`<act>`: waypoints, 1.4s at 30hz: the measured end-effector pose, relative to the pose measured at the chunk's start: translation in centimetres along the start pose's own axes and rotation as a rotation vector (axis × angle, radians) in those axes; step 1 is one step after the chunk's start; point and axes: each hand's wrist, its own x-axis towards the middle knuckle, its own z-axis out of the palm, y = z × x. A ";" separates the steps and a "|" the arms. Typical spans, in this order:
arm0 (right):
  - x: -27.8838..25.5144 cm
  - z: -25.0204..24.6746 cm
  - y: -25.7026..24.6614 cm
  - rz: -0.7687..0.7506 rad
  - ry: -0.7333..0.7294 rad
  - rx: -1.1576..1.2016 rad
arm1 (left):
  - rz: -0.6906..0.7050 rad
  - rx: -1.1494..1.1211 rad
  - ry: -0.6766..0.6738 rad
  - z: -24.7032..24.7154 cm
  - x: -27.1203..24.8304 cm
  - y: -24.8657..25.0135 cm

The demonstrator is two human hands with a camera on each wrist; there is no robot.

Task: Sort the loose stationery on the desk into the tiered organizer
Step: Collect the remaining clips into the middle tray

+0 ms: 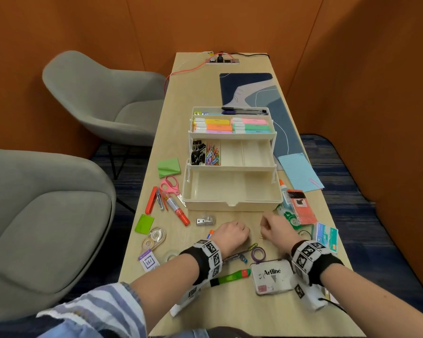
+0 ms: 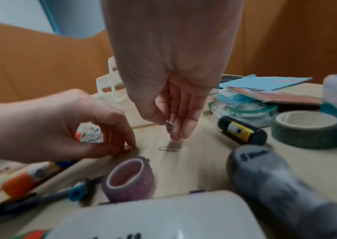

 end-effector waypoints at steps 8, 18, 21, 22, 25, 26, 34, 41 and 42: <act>-0.8 0.2 1.5 0.131 0.043 0.197 | -0.265 -0.516 0.271 -0.8 -2.5 -3.1; -1.6 2.5 0.8 -0.015 -0.016 -0.174 | -0.604 -0.580 0.263 1.7 -9.4 -6.1; -1.4 2.3 0.5 -0.048 -0.024 -0.206 | -0.631 -0.589 0.173 2.6 -9.3 -5.7; -1.3 2.2 0.4 -0.049 -0.034 -0.220 | -0.638 -0.582 0.160 2.8 -9.0 -5.6; -0.9 2.3 0.2 -0.033 -0.057 -0.251 | -0.702 -0.574 0.137 2.7 -7.8 -5.1; -0.7 2.4 0.1 -0.020 -0.063 -0.255 | -0.725 -0.573 0.133 2.7 -7.5 -5.0; 0.1 2.2 -0.9 -0.001 -0.119 -0.312 | -0.841 -0.436 0.035 1.9 -5.7 -5.0; 0.3 1.9 -0.3 0.002 -0.174 -0.245 | -0.839 -0.385 -0.042 1.7 -5.4 -5.4; 0.2 1.8 -0.2 -0.001 -0.171 -0.238 | -0.835 -0.387 -0.042 1.7 -5.3 -5.3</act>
